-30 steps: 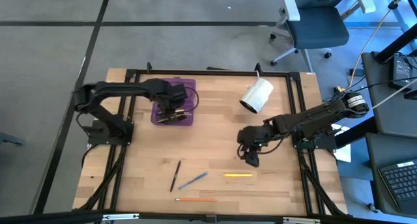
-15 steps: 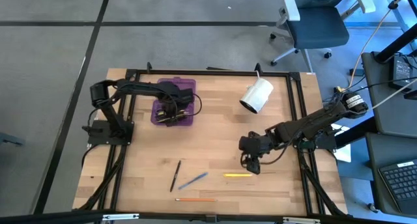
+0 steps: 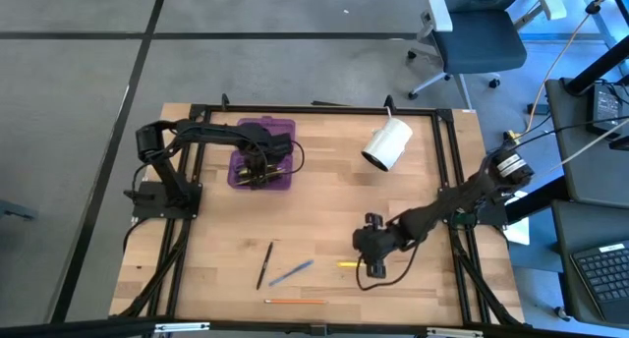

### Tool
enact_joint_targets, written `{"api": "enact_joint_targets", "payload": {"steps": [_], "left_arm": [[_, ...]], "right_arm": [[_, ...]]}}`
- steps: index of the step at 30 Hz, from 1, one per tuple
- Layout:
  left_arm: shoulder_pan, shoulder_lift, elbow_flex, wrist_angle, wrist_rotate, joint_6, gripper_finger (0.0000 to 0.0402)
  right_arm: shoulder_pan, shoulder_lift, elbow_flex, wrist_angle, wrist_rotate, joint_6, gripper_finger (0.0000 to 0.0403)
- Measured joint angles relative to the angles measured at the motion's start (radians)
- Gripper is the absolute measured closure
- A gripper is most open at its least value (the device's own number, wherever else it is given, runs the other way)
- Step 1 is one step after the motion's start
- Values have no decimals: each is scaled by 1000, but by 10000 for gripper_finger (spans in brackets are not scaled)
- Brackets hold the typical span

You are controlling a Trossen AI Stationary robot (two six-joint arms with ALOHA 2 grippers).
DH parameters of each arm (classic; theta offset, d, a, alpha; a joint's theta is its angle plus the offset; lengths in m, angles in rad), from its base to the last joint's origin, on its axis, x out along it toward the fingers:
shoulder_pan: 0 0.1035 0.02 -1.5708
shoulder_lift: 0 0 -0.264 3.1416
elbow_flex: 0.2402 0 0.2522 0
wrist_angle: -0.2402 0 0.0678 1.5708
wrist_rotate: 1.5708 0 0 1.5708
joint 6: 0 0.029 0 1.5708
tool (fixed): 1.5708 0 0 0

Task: Pick & place school supplies into a supply box
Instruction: Put the yellow pen into the purple box organizer

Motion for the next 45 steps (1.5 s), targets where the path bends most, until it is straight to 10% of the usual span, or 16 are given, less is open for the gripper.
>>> {"api": "enact_joint_targets", "payload": {"steps": [20,36,45], "left_arm": [[0,-1,1,-9,0,0,334],[-2,-48,2,-30,0,-9,334],[-2,-218,2,-14,1,-53,335]], "right_arm": [[76,147,2,177,47,-23,198],[77,160,3,140,111,-135,347],[77,157,2,146,111,-108,352]]}}
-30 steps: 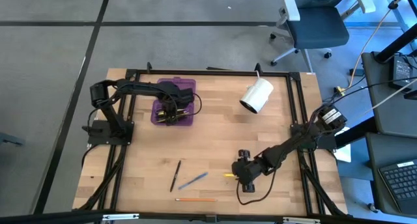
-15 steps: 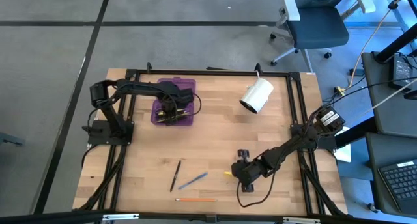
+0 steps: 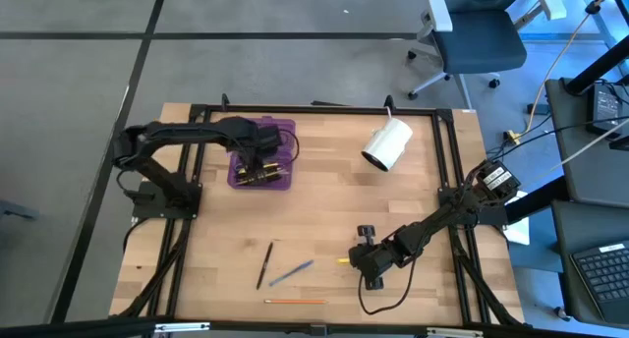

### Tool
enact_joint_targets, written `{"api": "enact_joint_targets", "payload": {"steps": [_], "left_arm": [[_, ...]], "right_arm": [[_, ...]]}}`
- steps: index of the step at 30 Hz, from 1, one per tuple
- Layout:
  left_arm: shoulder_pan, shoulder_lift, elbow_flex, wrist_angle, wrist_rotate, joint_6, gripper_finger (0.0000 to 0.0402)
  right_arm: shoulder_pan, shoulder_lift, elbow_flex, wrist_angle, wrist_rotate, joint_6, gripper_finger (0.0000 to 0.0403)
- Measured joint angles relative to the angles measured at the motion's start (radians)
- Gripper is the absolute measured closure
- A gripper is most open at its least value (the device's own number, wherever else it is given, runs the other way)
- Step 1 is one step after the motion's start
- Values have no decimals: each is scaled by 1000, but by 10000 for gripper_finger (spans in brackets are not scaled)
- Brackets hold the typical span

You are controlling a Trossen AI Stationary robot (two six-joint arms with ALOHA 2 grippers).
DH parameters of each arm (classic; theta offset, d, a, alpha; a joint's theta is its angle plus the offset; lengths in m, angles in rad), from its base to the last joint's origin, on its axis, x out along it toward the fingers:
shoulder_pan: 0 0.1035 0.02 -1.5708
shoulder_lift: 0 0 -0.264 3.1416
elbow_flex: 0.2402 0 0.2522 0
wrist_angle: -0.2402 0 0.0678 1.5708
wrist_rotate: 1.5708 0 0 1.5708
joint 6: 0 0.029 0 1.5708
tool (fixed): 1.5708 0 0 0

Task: Pick & place school supplies into a supply box
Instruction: Put the yellow pen into the purple box organizer

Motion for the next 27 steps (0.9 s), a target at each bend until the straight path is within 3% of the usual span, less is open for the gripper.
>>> {"api": "enact_joint_targets", "payload": {"steps": [4,13,17,21,24,27], "left_arm": [[-1,-90,0,86,32,-18,335],[-1,-291,-123,522,337,36,329],[-1,-364,-286,843,452,15,320],[-1,-389,-482,1248,579,-13,304],[-4,-369,-616,1592,583,-47,288],[-22,-319,-717,1935,582,-105,275]], "right_arm": [[0,-16,-3,-1,12,14,354],[-1,-117,-5,-32,130,7,356],[0,-190,-5,-33,232,-30,355],[0,-274,-4,-12,404,-128,355],[-8,-325,-3,77,527,-241,355],[-33,-350,-3,214,571,-368,355]]}}
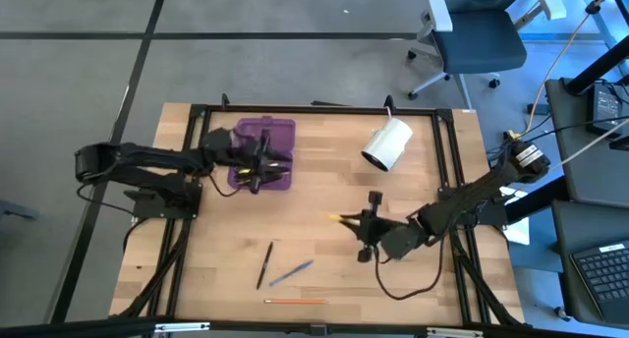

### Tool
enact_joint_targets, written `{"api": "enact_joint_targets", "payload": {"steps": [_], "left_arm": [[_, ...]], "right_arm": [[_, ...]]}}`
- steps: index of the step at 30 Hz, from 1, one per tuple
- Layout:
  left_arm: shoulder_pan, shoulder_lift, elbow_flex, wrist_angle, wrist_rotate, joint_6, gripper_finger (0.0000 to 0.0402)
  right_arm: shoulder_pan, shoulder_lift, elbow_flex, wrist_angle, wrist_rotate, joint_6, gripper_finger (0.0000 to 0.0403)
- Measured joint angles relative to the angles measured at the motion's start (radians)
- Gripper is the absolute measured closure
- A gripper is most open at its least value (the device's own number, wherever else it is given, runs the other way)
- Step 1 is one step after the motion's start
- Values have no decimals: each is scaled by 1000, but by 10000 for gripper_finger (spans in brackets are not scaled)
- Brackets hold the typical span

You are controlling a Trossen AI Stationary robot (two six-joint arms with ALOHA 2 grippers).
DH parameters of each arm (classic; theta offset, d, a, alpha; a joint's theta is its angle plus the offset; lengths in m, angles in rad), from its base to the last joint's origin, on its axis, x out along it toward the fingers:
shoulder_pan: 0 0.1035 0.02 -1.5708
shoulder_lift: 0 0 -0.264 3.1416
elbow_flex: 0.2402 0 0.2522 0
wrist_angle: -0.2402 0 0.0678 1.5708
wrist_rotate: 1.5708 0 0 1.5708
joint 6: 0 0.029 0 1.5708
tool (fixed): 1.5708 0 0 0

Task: Pick & place school supplies into a supply box
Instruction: Put the yellow pen into the purple box organizer

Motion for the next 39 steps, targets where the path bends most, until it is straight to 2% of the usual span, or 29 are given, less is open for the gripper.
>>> {"api": "enact_joint_targets", "payload": {"steps": [3,5,8,13,17,21,39], "left_arm": [[-42,64,-42,240,2,-61,265],[-77,106,-46,301,1,-68,261],[-134,168,-24,315,-3,-36,261],[-217,263,48,320,-6,22,262],[-251,309,95,319,-39,51,262],[-257,315,107,320,-96,54,263],[-275,315,108,416,-85,71,262]], "right_arm": [[-39,3,1,152,0,-116,355],[-72,13,2,247,-7,-181,355],[-123,28,2,341,-48,-249,354],[-219,59,2,446,-234,-254,354],[-259,83,2,511,-294,-262,354],[-264,98,1,534,-300,-279,354],[-275,123,1,562,-300,-273,354]]}}
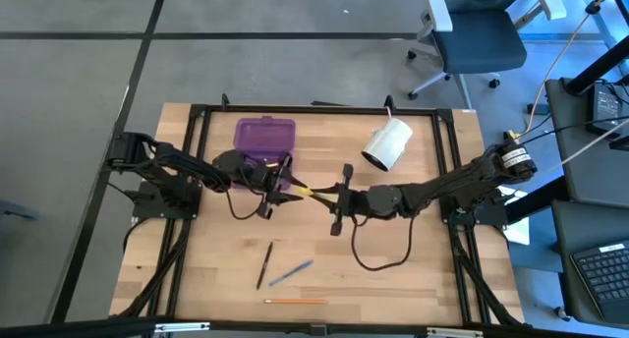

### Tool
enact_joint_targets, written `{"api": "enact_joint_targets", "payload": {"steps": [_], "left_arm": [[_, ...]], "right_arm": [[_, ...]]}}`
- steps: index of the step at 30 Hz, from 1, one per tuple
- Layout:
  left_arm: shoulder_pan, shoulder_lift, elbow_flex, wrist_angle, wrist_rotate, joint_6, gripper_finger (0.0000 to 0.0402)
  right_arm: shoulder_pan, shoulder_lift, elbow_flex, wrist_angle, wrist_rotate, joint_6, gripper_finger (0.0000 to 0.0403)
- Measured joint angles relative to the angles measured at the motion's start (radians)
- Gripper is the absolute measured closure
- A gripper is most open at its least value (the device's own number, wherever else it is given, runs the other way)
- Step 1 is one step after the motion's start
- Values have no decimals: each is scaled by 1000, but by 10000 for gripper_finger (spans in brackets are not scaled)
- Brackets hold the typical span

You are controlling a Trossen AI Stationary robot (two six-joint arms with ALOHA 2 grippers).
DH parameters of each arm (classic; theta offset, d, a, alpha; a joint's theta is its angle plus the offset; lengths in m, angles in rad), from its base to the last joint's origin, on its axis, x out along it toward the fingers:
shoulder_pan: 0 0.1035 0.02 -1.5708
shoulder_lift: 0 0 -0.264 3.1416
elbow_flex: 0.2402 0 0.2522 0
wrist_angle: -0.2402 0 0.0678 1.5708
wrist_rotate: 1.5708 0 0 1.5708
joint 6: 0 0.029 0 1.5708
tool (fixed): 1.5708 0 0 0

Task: Pick & place school supplies into a supply box
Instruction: Put the yellow pen into the purple box organizer

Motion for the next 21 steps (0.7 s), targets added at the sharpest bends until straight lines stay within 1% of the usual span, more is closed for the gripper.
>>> {"api": "enact_joint_targets", "payload": {"steps": [5,12,15,21], "left_arm": [[-5,0,0,1,0,8,263],[-5,0,0,-5,-1,9,268],[-5,0,0,-5,-5,16,288],[-5,0,0,-4,-35,37,350]], "right_arm": [[-11,43,0,44,0,-7,354],[-13,47,0,65,0,-10,354],[-13,47,0,72,-2,-10,354],[-12,48,0,74,-3,-15,340]]}}
